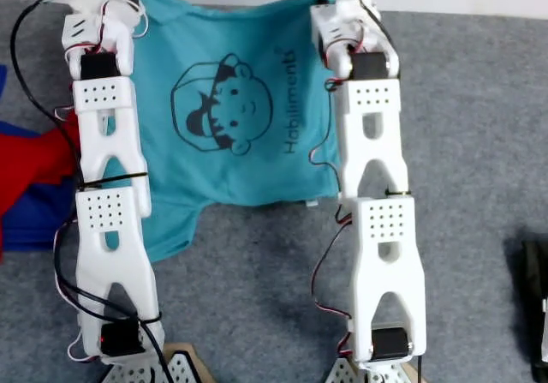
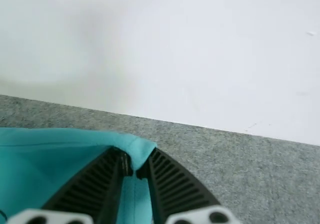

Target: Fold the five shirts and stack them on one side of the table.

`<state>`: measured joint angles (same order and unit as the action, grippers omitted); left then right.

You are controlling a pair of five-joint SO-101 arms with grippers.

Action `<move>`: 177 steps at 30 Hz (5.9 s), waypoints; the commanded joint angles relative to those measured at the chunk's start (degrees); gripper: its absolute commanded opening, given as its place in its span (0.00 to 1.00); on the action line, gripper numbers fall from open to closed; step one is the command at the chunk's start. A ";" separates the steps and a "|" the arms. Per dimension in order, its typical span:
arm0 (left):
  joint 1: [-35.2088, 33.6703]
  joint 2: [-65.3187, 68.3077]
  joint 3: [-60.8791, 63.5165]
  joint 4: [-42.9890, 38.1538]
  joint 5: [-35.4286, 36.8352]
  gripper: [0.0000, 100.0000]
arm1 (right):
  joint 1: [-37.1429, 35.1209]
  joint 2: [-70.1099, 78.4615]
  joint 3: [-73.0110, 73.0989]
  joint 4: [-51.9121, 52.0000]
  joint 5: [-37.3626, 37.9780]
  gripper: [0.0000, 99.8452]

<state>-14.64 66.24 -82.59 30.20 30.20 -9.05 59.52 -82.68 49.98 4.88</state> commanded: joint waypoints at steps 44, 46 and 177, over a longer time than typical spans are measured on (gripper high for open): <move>-1.54 -44.62 41.54 72.26 -10.90 0.01 | -3.91 -7.08 -18.33 51.30 3.60 0.01; -1.45 -49.63 47.69 72.18 -11.25 0.01 | -3.82 -7.34 -16.75 51.30 3.78 0.01; -16.92 -105.89 132.97 44.31 -24.35 0.17 | -39.69 -84.18 128.92 -15.16 1.58 0.15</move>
<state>-32.75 -38.20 49.01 77.05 6.20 -46.68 -22.59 47.16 37.05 7.16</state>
